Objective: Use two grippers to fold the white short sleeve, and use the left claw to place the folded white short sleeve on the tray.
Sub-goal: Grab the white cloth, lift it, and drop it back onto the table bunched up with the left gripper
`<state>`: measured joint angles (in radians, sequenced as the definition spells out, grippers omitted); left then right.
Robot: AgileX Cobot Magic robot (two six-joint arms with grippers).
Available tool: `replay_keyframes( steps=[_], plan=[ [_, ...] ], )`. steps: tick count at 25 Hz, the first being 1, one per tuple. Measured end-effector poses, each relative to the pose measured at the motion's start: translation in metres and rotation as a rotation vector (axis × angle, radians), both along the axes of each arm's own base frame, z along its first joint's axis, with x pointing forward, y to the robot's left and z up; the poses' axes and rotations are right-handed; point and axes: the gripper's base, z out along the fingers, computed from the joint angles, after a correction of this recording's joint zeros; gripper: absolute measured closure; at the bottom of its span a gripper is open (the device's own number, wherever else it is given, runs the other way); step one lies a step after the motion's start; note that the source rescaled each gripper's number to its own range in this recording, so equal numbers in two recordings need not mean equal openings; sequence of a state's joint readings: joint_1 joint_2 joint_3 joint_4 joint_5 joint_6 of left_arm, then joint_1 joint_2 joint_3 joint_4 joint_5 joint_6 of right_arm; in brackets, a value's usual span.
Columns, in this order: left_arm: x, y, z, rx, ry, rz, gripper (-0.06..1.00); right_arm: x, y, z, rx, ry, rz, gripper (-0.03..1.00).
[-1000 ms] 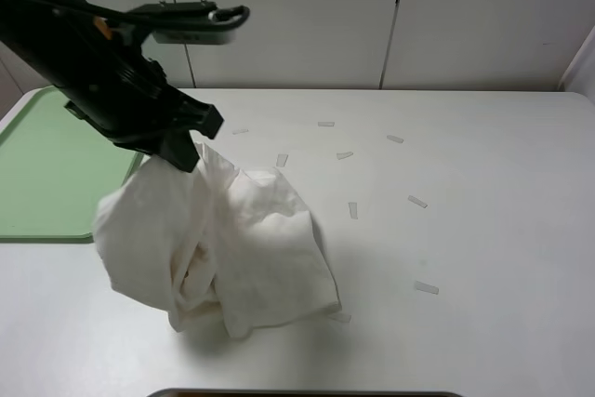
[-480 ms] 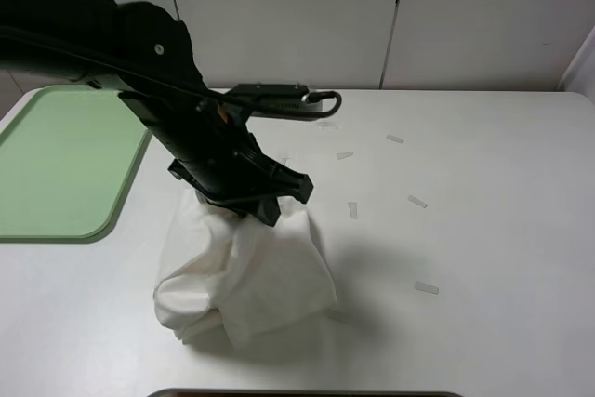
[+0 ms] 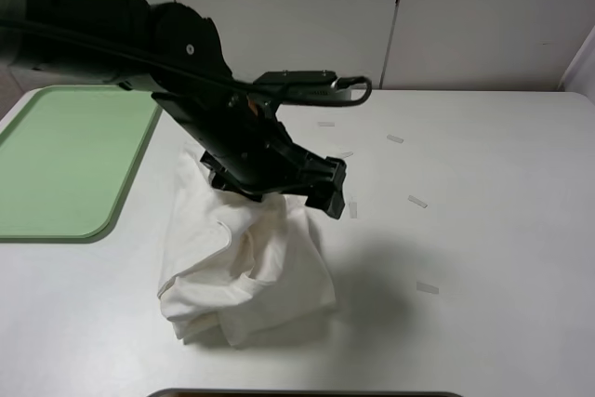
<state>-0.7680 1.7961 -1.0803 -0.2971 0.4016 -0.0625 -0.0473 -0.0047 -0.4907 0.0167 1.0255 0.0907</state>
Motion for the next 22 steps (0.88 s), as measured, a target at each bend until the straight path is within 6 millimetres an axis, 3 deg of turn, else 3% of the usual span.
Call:
replay_keyframes(
  steps=[3, 5, 6, 13, 22],
  plan=[
    [0.004, -0.005, 0.013, -0.018, -0.008, -0.009, -0.05, 0.000, 0.000, 0.000, 0.000, 0.000, 0.000, -0.03],
    [0.008, -0.011, 0.039, -0.047, -0.019, -0.031, -0.05, 0.000, 0.000, 0.000, 0.000, 0.000, 0.000, -0.03],
    [0.008, -0.011, 0.039, -0.047, -0.019, -0.031, -0.05, 0.000, 0.000, 0.000, 0.000, 0.000, 0.000, -0.03],
    [0.008, -0.014, 0.091, -0.066, -0.057, -0.092, -0.05, 0.000, 0.000, 0.000, 0.000, 0.000, 0.000, -0.03],
    [0.003, -0.006, 0.093, 0.023, -0.023, -0.139, -0.05, 0.000, 0.000, 0.000, 0.000, 0.000, 0.000, -0.03]
  ],
)
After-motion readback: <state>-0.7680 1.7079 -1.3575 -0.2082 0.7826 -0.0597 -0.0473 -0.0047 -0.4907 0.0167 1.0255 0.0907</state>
